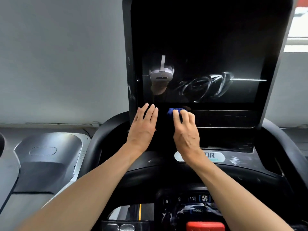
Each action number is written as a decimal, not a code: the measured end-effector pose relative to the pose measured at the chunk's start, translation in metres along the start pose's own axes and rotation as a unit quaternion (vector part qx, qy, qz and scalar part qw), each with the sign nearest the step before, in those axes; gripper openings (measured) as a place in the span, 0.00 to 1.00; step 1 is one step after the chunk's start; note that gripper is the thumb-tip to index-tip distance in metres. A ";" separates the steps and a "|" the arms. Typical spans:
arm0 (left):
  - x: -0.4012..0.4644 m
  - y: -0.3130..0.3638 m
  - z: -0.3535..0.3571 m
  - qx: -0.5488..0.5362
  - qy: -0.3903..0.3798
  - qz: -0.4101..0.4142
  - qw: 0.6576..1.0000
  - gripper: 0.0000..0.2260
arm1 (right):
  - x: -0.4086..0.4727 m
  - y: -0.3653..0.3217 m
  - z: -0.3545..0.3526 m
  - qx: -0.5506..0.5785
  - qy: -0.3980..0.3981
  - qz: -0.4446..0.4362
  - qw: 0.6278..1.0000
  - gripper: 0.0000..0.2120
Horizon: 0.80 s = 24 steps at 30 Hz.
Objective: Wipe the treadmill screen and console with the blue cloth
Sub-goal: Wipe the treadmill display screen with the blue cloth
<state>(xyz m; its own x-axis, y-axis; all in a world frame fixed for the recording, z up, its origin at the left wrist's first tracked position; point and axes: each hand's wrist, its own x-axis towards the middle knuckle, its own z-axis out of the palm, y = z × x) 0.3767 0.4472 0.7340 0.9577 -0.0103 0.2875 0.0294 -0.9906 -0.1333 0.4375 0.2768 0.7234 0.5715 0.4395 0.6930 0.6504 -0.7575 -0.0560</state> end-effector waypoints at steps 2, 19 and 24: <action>0.000 0.000 -0.002 0.000 -0.014 -0.003 1.000 0.39 | -0.004 0.008 -0.001 -0.007 -0.012 0.036 0.999 0.20; 0.003 0.013 -0.002 -0.032 0.036 -0.048 0.998 0.38 | -0.022 0.004 0.009 -0.007 -0.012 0.134 0.991 0.21; 0.011 0.026 -0.004 -0.020 0.004 -0.072 0.997 0.39 | 0.001 0.046 0.004 0.008 0.005 0.145 0.989 0.22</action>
<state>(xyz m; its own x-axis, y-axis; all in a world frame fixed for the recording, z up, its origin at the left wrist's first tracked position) 0.3866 0.4210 0.7379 0.9425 0.1309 0.3076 0.1541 -0.9867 -0.0523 0.4696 0.2443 0.7187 0.7302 0.2007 0.6530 0.4678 -0.8435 -0.2638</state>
